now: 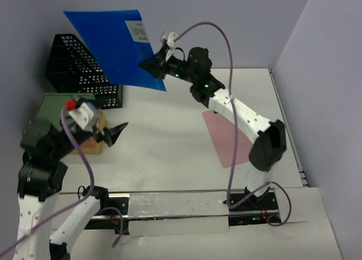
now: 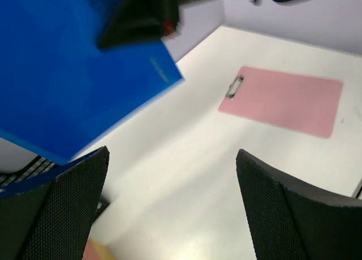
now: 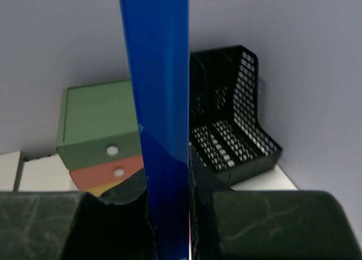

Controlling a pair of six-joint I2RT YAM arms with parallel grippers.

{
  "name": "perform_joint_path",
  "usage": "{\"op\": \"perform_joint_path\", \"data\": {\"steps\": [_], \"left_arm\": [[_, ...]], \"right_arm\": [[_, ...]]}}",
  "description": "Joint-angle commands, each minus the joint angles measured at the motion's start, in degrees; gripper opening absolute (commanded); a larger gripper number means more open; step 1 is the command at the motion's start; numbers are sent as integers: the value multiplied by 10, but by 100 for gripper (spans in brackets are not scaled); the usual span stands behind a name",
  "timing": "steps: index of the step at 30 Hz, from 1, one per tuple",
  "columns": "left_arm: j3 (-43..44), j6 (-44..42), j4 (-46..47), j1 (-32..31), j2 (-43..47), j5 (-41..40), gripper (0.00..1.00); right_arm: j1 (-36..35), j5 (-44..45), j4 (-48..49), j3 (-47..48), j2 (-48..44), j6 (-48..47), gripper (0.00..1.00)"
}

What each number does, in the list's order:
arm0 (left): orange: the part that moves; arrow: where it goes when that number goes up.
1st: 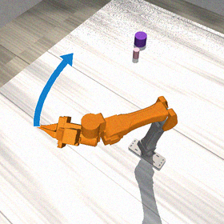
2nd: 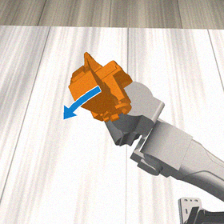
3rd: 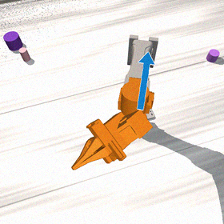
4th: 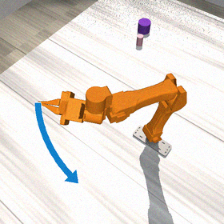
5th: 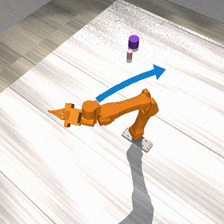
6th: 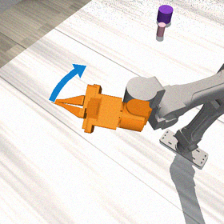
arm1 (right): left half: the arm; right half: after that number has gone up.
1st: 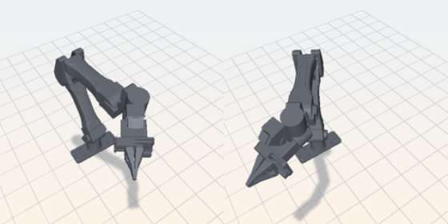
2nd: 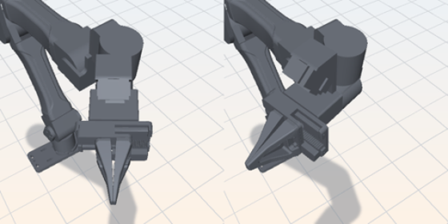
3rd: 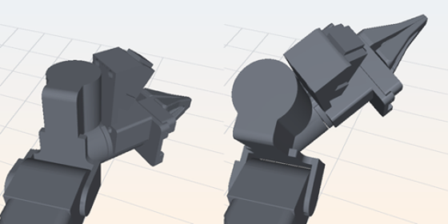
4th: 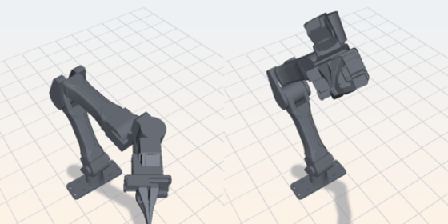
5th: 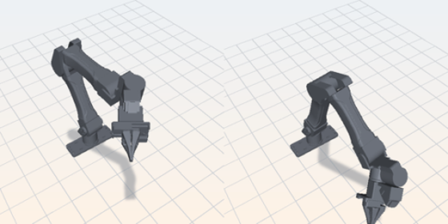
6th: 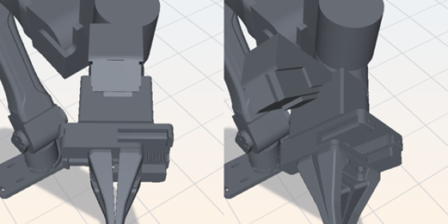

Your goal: Organize the desk

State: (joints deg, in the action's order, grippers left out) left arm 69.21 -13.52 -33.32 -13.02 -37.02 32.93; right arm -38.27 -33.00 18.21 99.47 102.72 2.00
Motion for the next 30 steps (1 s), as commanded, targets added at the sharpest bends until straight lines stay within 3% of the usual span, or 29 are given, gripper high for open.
{"op": "perform_joint_path", "data": {"steps": [1, 5, 8, 10, 13, 15, 17, 22, 25, 30], "left_arm": [[-133, -46, 1, 2, 84, -62, 98], [-216, -43, 16, 2, 135, -86, 97], [-267, -38, 34, 2, 155, -78, 97], [-291, -23, 55, 2, 156, -83, 97], [-284, -22, 91, 2, 135, -125, 97], [-247, -61, 102, 2, 96, -113, 97], [-194, -112, 103, 2, 57, -84, 98], [95, -258, 5, 2, -132, -62, 99], [274, -366, -106, 3, -229, -77, 99], [582, -448, -261, 17, -387, -60, 99]], "right_arm": [[-4, -55, 83, 196, 163, 103, 0], [-13, -32, 134, 362, 284, 128, 0], [-27, 6, 185, 400, 353, 101, 0], [-37, 19, 168, 424, 367, 80, 0], [-42, 13, 206, 357, 329, 74, 0], [-40, 14, 225, 293, 301, 62, 0], [-38, 6, 220, 273, 284, 44, 0], [-22, -30, 225, 196, 230, 28, 0], [-4, -37, 248, 118, 183, 16, 0], [5, -66, 225, 55, 140, -55, 0]]}}
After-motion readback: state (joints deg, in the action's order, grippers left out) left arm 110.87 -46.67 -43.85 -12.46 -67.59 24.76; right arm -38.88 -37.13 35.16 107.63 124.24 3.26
